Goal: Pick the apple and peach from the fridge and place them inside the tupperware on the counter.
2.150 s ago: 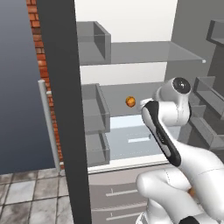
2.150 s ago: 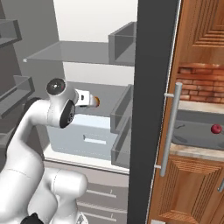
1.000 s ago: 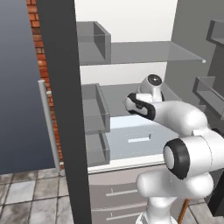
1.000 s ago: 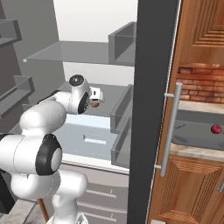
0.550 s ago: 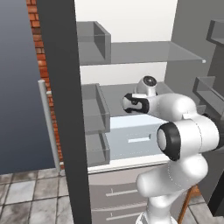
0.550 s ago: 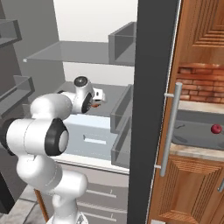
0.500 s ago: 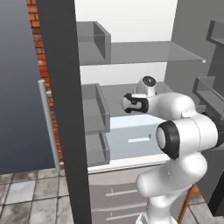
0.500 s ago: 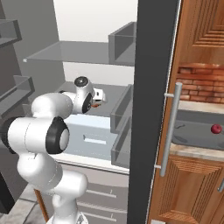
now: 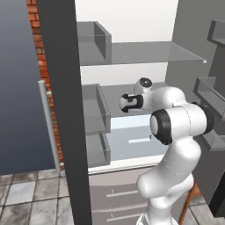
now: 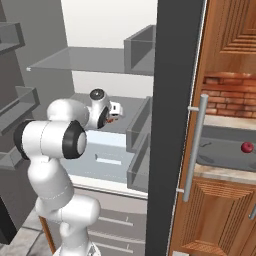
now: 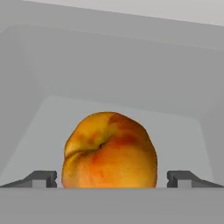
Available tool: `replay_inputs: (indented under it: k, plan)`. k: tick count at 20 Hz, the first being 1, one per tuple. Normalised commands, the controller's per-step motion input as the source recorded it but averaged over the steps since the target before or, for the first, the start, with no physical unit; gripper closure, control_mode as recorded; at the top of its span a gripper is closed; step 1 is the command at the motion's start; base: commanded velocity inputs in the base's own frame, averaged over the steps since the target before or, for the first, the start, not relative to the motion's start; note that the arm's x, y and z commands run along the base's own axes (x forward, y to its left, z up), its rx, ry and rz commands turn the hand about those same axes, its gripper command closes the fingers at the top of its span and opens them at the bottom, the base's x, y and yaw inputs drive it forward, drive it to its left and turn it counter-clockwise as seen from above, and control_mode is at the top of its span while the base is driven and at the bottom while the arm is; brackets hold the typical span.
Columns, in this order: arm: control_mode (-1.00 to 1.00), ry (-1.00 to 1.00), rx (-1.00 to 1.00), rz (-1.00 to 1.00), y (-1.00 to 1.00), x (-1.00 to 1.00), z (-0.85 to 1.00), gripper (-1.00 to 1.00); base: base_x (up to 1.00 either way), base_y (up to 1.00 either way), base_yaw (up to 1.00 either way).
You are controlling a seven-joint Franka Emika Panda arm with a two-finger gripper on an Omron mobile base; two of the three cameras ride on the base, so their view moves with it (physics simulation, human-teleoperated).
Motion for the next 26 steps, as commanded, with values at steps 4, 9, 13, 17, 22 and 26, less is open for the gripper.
replay_inputs:
  k: [4,9,13,17,22,26]
  plan:
    - [-1.0,0.01,0.0,0.0,0.0,0.41,-0.19,-1.0,0.0,0.0,0.0]
    - [-1.0,0.05,0.0,0.0,0.0,0.19,-0.29,-1.0,0.0,0.0,0.0]
    - [-1.0,0.08,-0.03,0.0,0.0,-0.1,-0.63,-1.0,0.0,0.0,0.0]
    - [-1.0,0.05,-0.05,0.0,0.0,-0.24,-0.75,-1.0,0.0,0.0,0.0]
    - [-1.0,0.04,-0.04,-0.01,0.0,-0.32,-0.82,-1.0,0.0,0.0,0.0]
    - [-1.0,0.03,-0.02,-0.01,0.0,-0.23,-0.81,-1.0,0.0,0.0,0.0]
